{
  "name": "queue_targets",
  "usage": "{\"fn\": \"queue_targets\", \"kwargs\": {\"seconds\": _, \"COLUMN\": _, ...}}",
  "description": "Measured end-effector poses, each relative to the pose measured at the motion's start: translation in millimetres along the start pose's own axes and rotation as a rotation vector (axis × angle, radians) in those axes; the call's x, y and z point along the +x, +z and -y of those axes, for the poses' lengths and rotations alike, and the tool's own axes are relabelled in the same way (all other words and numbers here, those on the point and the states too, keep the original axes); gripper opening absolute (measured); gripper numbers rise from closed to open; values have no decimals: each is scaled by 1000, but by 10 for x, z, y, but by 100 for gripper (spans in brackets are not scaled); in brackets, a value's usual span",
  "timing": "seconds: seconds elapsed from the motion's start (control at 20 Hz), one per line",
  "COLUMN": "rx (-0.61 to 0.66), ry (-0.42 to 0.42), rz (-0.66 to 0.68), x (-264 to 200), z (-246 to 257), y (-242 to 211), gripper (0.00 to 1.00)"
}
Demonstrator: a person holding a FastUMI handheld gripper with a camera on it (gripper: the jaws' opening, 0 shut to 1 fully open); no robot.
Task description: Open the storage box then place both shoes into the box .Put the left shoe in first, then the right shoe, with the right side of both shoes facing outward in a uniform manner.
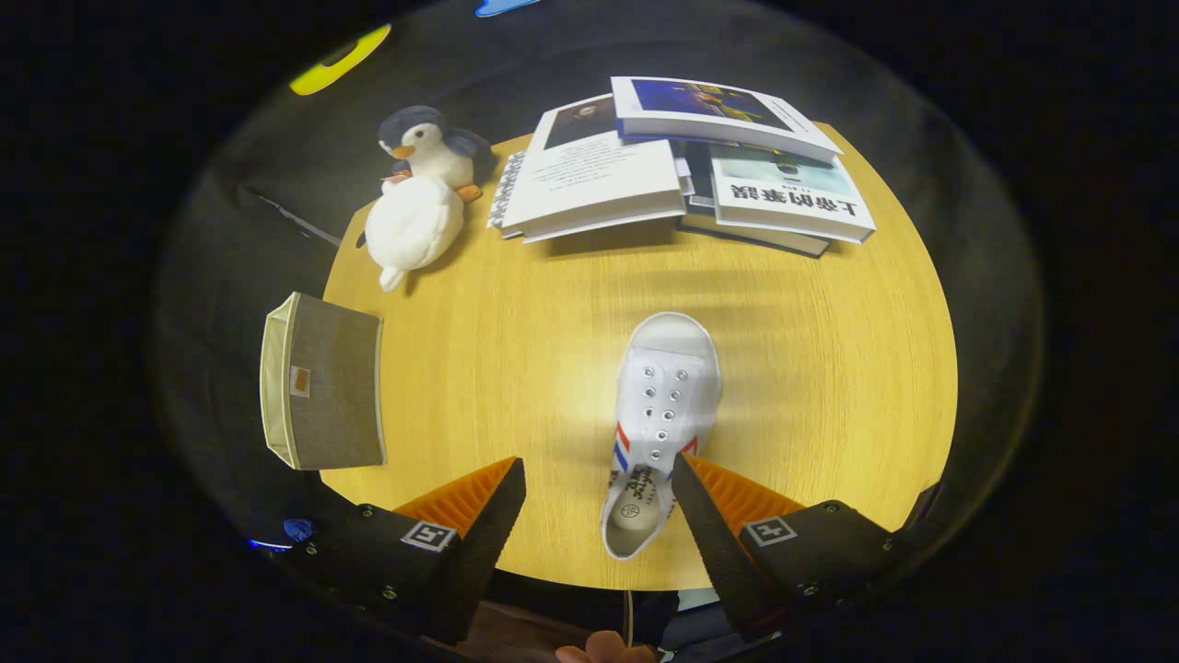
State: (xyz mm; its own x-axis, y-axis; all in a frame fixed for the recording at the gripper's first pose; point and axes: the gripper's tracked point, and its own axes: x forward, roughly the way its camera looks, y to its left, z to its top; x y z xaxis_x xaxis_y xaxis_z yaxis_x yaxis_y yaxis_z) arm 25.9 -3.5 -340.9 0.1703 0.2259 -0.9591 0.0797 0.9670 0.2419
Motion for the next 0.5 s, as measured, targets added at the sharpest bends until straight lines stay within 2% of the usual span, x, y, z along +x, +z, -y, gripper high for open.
{"fn": "queue_targets", "kwargs": {"seconds": 0.5, "rx": 23, "ry": -57, "rz": -84, "x": 375, "z": 499, "y": -324, "gripper": 97}}
